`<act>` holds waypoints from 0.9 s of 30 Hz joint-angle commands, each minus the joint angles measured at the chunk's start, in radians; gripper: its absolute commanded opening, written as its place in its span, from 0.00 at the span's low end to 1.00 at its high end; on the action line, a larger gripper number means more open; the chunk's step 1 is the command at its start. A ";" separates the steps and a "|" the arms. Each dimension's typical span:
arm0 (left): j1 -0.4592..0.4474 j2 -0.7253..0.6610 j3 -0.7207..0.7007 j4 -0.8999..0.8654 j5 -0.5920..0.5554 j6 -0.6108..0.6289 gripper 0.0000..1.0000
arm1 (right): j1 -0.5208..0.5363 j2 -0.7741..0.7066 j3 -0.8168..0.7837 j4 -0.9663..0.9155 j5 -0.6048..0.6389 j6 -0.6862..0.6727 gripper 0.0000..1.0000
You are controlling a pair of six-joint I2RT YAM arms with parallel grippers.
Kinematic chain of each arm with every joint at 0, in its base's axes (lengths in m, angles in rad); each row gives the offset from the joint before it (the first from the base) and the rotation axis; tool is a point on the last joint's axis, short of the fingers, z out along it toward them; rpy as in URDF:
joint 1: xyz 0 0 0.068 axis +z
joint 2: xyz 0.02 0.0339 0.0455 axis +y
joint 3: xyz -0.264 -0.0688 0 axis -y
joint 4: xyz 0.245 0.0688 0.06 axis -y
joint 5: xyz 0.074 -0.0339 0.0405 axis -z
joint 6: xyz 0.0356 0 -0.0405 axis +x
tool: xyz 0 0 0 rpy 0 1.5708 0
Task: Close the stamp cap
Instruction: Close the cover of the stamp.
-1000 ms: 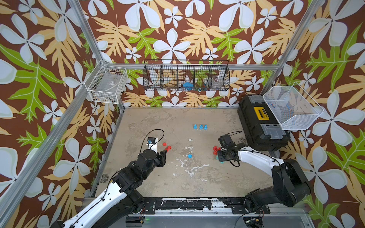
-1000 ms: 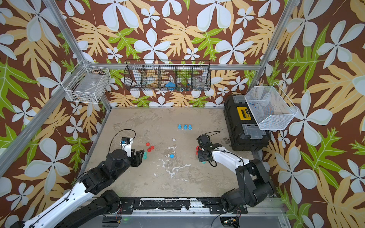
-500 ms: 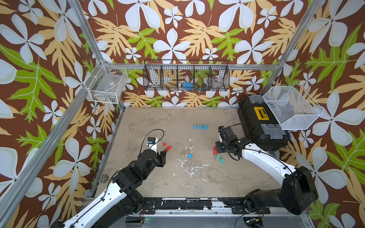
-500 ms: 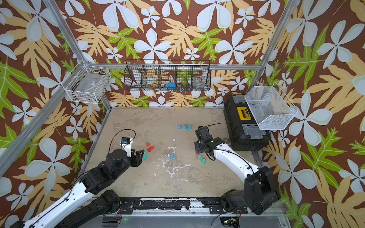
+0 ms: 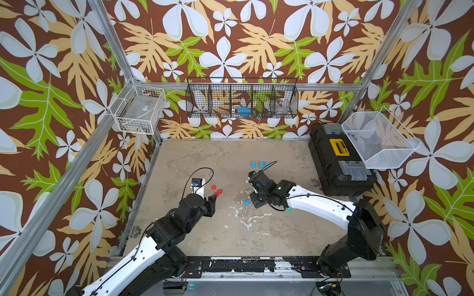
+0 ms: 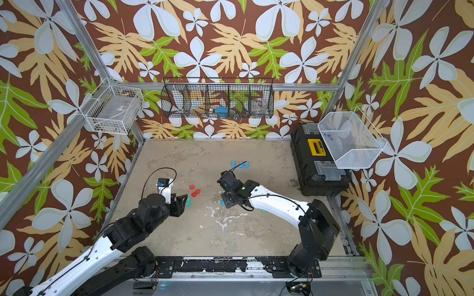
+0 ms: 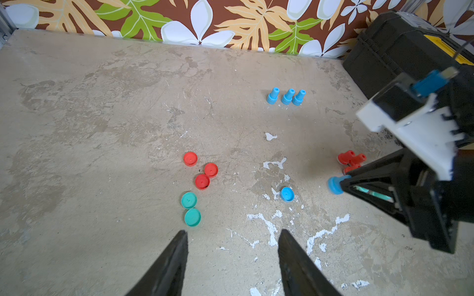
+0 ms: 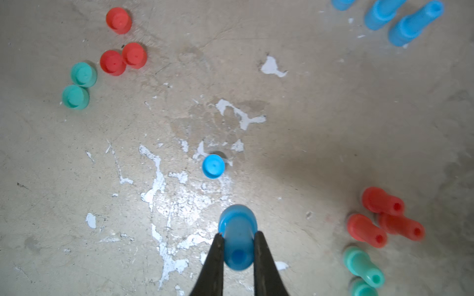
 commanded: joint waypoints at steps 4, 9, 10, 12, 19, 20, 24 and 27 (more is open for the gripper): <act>0.001 -0.006 -0.001 0.008 -0.007 -0.002 0.58 | 0.043 0.108 0.067 0.001 0.033 0.019 0.14; 0.001 -0.007 -0.001 0.008 -0.006 -0.002 0.58 | 0.047 0.149 0.085 0.022 0.025 0.021 0.13; 0.001 -0.006 -0.001 0.008 -0.006 -0.002 0.58 | 0.047 0.156 0.085 0.026 0.026 0.021 0.13; 0.000 -0.006 -0.001 0.008 -0.007 -0.002 0.58 | 0.047 0.171 0.086 0.036 0.026 0.020 0.13; 0.001 -0.008 -0.001 0.007 -0.012 -0.004 0.58 | 0.047 0.222 0.109 0.054 0.030 0.013 0.13; 0.000 -0.007 -0.001 0.007 -0.013 -0.004 0.58 | 0.047 0.228 0.115 0.053 0.033 0.011 0.13; 0.001 -0.008 -0.001 0.005 -0.013 -0.005 0.58 | 0.044 0.240 0.132 0.048 0.051 0.004 0.13; 0.001 -0.008 -0.001 0.005 -0.014 -0.005 0.58 | 0.039 0.241 0.132 0.048 0.055 0.003 0.13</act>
